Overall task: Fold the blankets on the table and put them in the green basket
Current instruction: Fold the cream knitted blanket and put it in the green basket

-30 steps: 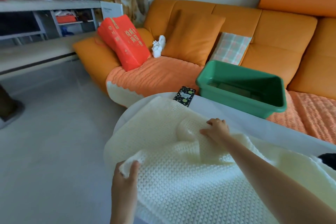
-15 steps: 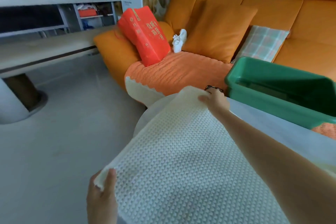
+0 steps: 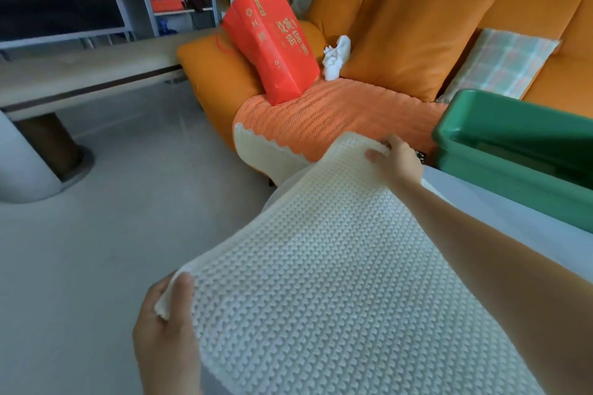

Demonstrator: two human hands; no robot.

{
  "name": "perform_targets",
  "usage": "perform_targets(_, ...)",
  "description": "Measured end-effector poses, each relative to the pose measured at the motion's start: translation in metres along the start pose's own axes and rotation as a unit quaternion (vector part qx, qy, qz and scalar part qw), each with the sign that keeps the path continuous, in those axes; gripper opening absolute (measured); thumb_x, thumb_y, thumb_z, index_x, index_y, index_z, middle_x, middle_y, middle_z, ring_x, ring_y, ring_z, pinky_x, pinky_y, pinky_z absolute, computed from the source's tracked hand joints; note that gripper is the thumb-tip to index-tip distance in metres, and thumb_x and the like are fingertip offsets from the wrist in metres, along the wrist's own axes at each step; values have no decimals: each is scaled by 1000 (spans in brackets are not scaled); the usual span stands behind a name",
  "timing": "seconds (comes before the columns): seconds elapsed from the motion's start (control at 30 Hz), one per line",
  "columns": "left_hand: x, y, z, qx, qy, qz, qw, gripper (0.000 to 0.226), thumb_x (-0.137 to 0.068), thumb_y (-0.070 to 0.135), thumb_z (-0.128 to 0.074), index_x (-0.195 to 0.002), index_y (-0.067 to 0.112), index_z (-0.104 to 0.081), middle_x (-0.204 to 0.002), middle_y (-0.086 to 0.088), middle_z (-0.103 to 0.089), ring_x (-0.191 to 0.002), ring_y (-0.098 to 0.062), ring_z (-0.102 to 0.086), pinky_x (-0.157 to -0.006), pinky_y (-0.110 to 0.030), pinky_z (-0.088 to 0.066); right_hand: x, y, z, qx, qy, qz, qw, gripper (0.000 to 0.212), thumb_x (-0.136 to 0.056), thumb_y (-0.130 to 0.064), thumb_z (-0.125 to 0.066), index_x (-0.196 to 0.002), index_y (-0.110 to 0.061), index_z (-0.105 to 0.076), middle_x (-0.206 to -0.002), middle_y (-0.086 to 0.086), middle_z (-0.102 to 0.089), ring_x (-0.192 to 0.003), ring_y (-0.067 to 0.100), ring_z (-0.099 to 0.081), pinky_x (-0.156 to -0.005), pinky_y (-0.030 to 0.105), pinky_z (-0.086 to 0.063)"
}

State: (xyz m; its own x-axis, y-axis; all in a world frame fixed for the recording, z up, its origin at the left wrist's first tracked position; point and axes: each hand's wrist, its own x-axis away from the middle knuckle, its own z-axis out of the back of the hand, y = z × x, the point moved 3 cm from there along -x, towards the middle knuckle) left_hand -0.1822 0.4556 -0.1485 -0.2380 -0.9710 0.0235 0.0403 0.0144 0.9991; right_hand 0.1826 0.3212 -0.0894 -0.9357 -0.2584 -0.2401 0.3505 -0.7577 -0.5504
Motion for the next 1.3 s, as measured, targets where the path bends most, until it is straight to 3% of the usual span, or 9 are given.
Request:
perform_targets(0.07,-3,-13,-7,-31,-36,28,998,14,-72,32,-69,-80,23,-61,-79,-8,-63,-79,-17,-58,-71,-25,-44,2,9,-18,38,-59,-8,998,36,-86,-30,-61,-119,-16,-55,-107,5,-63,-100,26,-57,-66,30,-41)
perform_targets(0.17,0,-32,-13,-73,-91,70,991,17,-65,37,-66,-75,25,-60,-75,1,-63,-77,-20,-56,-77,-31,-39,9,21,-33,47,-67,3,997,41,-86,-23,-61,-125,-14,-53,-120,9,-59,-118,25,-46,-83,34,-42)
perform_targets(0.3,-1,-47,-13,-63,-107,125,984,12,-89,13,-60,-83,23,-62,-95,-7,-62,-92,-23,-55,-89,-45,-45,9,16,-29,91,-40,68,993,51,-87,-21,-61,-134,-10,-45,-131,12,-47,-124,30,-38,-105,39,-31)
perform_targets(0.43,-3,-43,-20,-61,-141,108,982,12,-89,13,-60,-98,7,-64,-95,-10,-62,-90,-21,-56,-71,-27,-43,16,20,-26,73,-41,63,994,47,-88,-14,-55,-134,-10,-46,-132,14,-47,-125,32,-36,-108,42,-27)
perform_targets(0.63,-5,-44,-38,-102,-193,93,972,15,-99,23,-41,-96,18,-55,-112,-3,-57,-105,-16,-50,-93,-31,-36,32,46,-6,52,-48,22,997,46,-91,-21,-53,-135,-11,-47,-136,13,-44,-126,31,-33,-106,37,-24)
perform_targets(0.83,-6,-23,-35,-170,-159,-4,972,18,-90,30,-55,-88,12,-56,-84,-7,-58,-86,-25,-53,-71,-30,-30,47,90,29,36,-54,-45,997,22,-90,-26,-57,-106,-13,-65,-107,7,-63,-109,25,-44,-88,38,-40)
perform_targets(0.97,-12,-20,-30,-208,-104,-77,969,13,-94,16,-49,-95,7,-57,-92,-10,-58,-87,-24,-51,-74,-31,-32,46,85,44,-23,49,-53,997,13,-89,-18,-58,-98,-11,-67,-98,4,-67,-104,23,-51,-78,32,-41)
perform_targets(1.17,-9,-23,-41,-316,-111,-153,930,44,-89,33,-41,-112,1,-61,-116,-20,-59,-112,-37,-50,-97,-40,-32,56,92,35,41,-23,-22,999,31,-90,-20,-58,-120,-12,-60,-125,10,-53,-121,26,-42,-102,39,-36)
perform_targets(1.3,36,21,-72,-285,-178,-308,890,52,-88,41,-27,-119,13,-59,-130,-4,-52,-123,-19,-40,-106,-29,-23,70,116,66,48,-29,-28,998,34,-90,-30,-59,-119,-11,-60,-122,10,-56,-117,27,-45,-97,40,-39)
